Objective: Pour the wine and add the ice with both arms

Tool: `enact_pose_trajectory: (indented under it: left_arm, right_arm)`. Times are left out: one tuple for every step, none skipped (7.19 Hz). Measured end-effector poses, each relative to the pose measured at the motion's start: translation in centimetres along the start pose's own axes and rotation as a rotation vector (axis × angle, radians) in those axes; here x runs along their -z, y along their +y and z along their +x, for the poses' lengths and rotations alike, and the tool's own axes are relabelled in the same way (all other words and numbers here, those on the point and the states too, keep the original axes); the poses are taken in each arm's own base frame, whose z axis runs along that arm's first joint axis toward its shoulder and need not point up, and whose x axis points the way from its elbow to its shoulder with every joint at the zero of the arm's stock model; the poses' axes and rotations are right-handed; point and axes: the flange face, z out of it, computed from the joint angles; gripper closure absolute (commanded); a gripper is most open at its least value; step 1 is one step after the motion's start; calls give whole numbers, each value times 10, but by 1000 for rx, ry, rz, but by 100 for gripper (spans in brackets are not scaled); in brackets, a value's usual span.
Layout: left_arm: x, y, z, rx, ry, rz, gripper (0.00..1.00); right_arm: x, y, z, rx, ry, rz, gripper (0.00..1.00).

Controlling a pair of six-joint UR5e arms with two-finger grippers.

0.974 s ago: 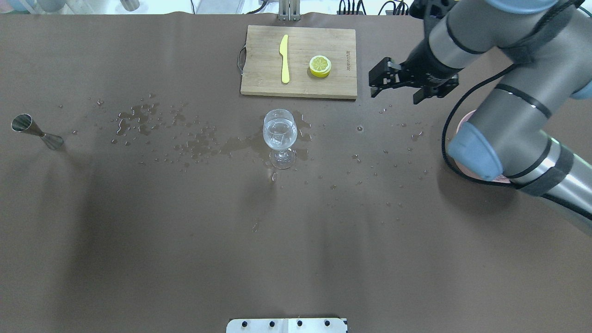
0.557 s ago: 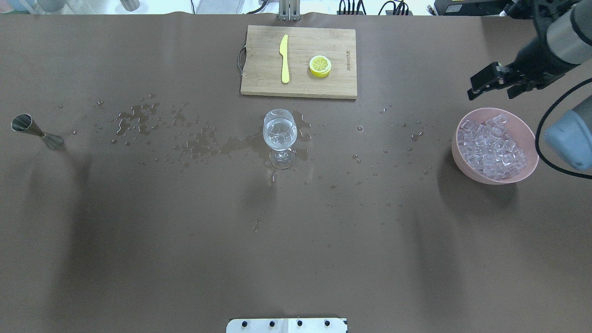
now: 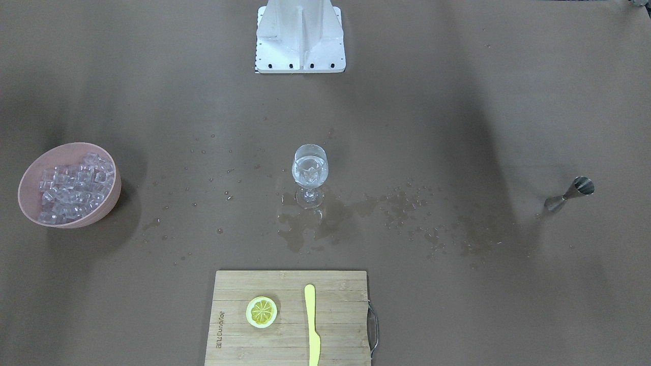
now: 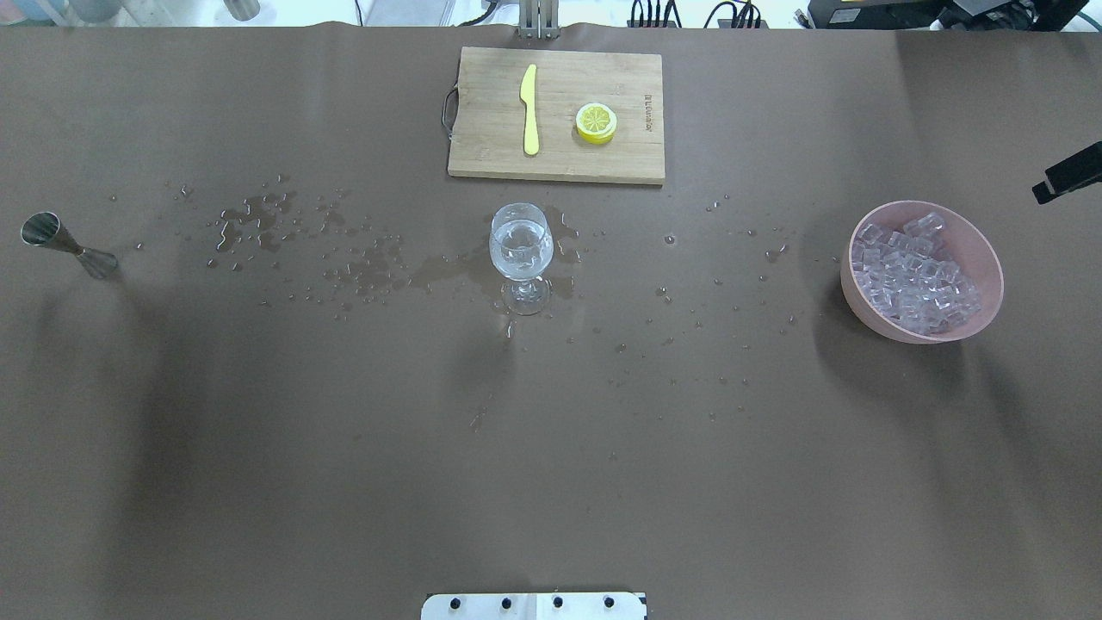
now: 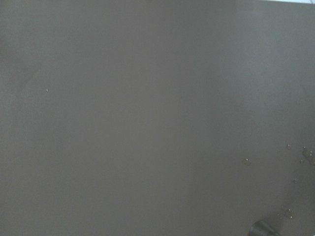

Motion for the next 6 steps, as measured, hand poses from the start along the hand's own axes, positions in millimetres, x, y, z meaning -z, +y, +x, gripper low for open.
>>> enact_pose_trajectory:
  left_arm:
    - [-4,-5,0,-42,-21,-39,2]
    - [-6,-7,-2,-64,-33,-66,2]
    - [-8,-5,-4,-70,-35,-80,2]
    - [-9,-3,-4,-69,-25,-88,1]
    - [-9,0,-4,-66,-10,-92,2]
    - [-9,3,-4,-66,-1,-92,2]
  right_arm:
    - [-1,6,25,17,11,-8,0]
    - [-4,12,52,49,16,-19,0]
    - [-8,17,75,80,16,-33,0]
    - [-9,19,88,100,15,-43,0]
    - [-10,20,93,109,14,-49,0]
    - [-10,20,94,113,13,-50,0]
